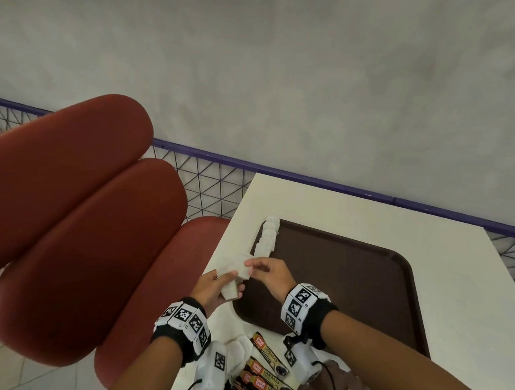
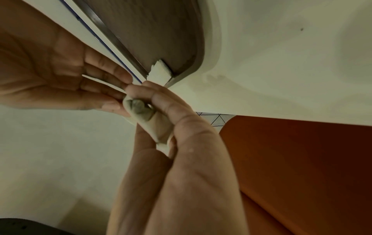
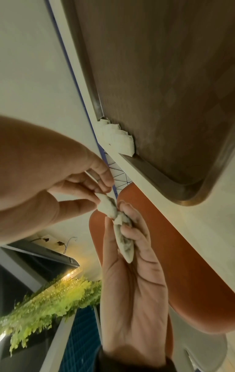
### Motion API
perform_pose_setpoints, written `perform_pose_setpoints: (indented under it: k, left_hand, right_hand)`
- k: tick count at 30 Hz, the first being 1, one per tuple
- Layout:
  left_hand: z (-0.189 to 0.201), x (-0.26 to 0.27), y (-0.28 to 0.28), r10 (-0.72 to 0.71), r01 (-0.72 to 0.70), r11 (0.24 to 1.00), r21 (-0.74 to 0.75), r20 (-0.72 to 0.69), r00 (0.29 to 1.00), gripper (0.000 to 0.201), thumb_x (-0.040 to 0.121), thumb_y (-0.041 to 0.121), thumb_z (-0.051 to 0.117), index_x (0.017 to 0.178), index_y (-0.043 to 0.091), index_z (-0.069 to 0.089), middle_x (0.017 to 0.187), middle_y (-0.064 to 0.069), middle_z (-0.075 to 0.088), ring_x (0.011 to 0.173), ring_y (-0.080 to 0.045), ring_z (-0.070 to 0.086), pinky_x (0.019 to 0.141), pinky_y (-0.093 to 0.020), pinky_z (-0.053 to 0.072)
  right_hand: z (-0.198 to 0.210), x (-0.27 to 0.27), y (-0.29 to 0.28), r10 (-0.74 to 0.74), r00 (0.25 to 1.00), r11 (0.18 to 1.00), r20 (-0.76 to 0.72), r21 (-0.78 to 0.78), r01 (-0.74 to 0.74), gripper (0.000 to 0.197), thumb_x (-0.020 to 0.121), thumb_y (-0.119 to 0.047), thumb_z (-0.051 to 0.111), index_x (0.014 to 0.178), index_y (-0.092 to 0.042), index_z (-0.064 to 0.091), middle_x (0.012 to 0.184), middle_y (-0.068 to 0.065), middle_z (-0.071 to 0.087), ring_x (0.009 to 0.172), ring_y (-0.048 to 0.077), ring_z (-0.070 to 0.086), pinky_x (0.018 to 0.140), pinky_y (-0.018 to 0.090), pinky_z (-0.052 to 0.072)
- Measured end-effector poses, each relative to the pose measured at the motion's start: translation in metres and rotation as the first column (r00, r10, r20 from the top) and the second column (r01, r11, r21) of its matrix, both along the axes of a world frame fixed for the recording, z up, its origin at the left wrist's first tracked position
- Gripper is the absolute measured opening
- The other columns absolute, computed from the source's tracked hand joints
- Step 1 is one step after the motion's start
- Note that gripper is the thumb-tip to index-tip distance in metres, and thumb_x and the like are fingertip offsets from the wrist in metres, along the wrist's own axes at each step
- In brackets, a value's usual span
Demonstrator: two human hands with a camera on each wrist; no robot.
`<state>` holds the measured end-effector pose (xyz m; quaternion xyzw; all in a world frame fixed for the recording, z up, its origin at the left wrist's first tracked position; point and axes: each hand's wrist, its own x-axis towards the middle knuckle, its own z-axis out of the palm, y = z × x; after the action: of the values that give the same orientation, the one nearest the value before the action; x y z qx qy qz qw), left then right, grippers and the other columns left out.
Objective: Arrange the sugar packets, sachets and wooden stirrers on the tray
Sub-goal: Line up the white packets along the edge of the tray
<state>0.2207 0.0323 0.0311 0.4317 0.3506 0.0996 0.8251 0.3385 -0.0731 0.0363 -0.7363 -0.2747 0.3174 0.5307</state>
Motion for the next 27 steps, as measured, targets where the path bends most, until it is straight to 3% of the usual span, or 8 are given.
perform_pose_setpoints:
  k: [2, 5, 9, 13, 18, 23, 25, 27]
  left_hand:
    - [0.0, 0.0, 0.001, 0.006, -0.006, 0.999, -0.039, 0.011, 1.0, 0.029, 0.091, 0.009, 0.057, 0.115, -0.007, 0.055, 0.084, -0.016, 0.061, 0.07, -0.025, 0.062, 0.06, -0.031, 0.056]
    - [0.004, -0.003, 0.001, 0.03, -0.031, 0.997, -0.065, -0.011, 0.999, 0.003, 0.091, 0.002, 0.054, 0.093, 0.001, 0.054, 0.083, -0.016, 0.056, 0.073, -0.026, 0.058, 0.061, -0.031, 0.058]
    - [0.0, -0.006, 0.006, 0.067, -0.067, 0.995, -0.079, 0.001, 0.998, 0.027, 0.088, -0.014, 0.041, 0.112, -0.004, 0.047, 0.103, -0.02, 0.053, 0.083, -0.029, 0.059, 0.07, -0.035, 0.058]
    - [-0.004, -0.01, 0.012, 0.081, -0.081, 0.995, -0.063, 0.001, 0.997, 0.032, 0.09, -0.014, 0.038, 0.12, -0.005, 0.044, 0.102, -0.019, 0.056, 0.086, -0.028, 0.059, 0.065, -0.03, 0.058]
    - [-0.009, -0.012, 0.016, 0.139, -0.139, 0.99, -0.019, -0.032, 0.99, 0.034, 0.092, -0.01, 0.042, 0.126, -0.005, 0.042, 0.109, -0.02, 0.059, 0.088, -0.027, 0.061, 0.063, -0.032, 0.059]
    - [-0.016, -0.014, 0.022, 0.175, -0.175, 0.984, 0.019, -0.054, 0.983, 0.039, 0.092, -0.009, 0.044, 0.131, -0.008, 0.038, 0.122, -0.022, 0.056, 0.088, -0.023, 0.061, 0.062, -0.03, 0.058]
    - [-0.017, -0.016, 0.025, 0.192, -0.191, 0.981, 0.013, -0.048, 0.98, 0.037, 0.092, -0.009, 0.044, 0.128, -0.009, 0.038, 0.121, -0.022, 0.056, 0.088, -0.024, 0.061, 0.063, -0.03, 0.058]
    - [-0.017, -0.018, 0.027, 0.2, -0.199, 0.98, 0.009, -0.039, 0.979, 0.029, 0.092, -0.009, 0.045, 0.12, -0.007, 0.043, 0.117, -0.021, 0.056, 0.087, -0.024, 0.06, 0.065, -0.031, 0.058]
  right_hand:
    - [-0.001, 0.001, -0.002, -0.06, 0.998, 0.998, 0.018, 0.008, 0.059, 0.022, 0.083, 0.003, 0.06, 0.104, -0.002, 0.066, 0.105, 0.009, 0.065, 0.098, 0.02, 0.06, 0.084, 0.015, 0.046]
    - [-0.006, 0.01, -0.003, -0.199, 0.976, 0.979, 0.086, -0.014, 0.201, 0.021, 0.082, 0.001, 0.062, 0.098, -0.012, 0.063, 0.103, 0.006, 0.062, 0.092, 0.017, 0.057, 0.08, 0.018, 0.047]
    - [-0.015, 0.028, -0.004, -0.299, 0.943, 0.946, 0.147, -0.082, 0.313, 0.029, 0.079, 0.007, 0.061, 0.086, -0.021, 0.056, 0.107, 0.015, 0.062, 0.098, 0.03, 0.061, 0.089, 0.036, 0.051]
    - [-0.024, 0.04, -0.003, -0.313, 0.934, 0.924, 0.174, -0.172, 0.342, 0.026, 0.08, 0.01, 0.056, 0.093, -0.013, 0.057, 0.114, 0.013, 0.059, 0.103, 0.028, 0.059, 0.089, 0.032, 0.049]
    - [-0.03, 0.039, 0.01, -0.242, 0.948, 0.93, 0.207, -0.228, 0.287, 0.029, 0.08, 0.009, 0.057, 0.105, -0.005, 0.06, 0.115, 0.013, 0.056, 0.103, 0.027, 0.056, 0.088, 0.029, 0.046]
    - [-0.035, 0.032, 0.026, -0.174, 0.96, 0.945, 0.221, -0.238, 0.226, 0.032, 0.08, 0.01, 0.059, 0.109, -0.002, 0.06, 0.104, 0.007, 0.042, 0.089, 0.017, 0.049, 0.082, 0.019, 0.041]
    - [-0.037, 0.031, 0.031, -0.165, 0.963, 0.944, 0.211, -0.249, 0.216, 0.034, 0.079, 0.011, 0.059, 0.111, 0.0, 0.059, 0.103, 0.006, 0.038, 0.089, 0.018, 0.048, 0.089, 0.023, 0.044]
    - [-0.039, 0.029, 0.034, -0.159, 0.966, 0.941, 0.204, -0.265, 0.211, 0.036, 0.079, 0.012, 0.06, 0.113, 0.001, 0.058, 0.105, 0.008, 0.038, 0.091, 0.021, 0.05, 0.098, 0.034, 0.044]
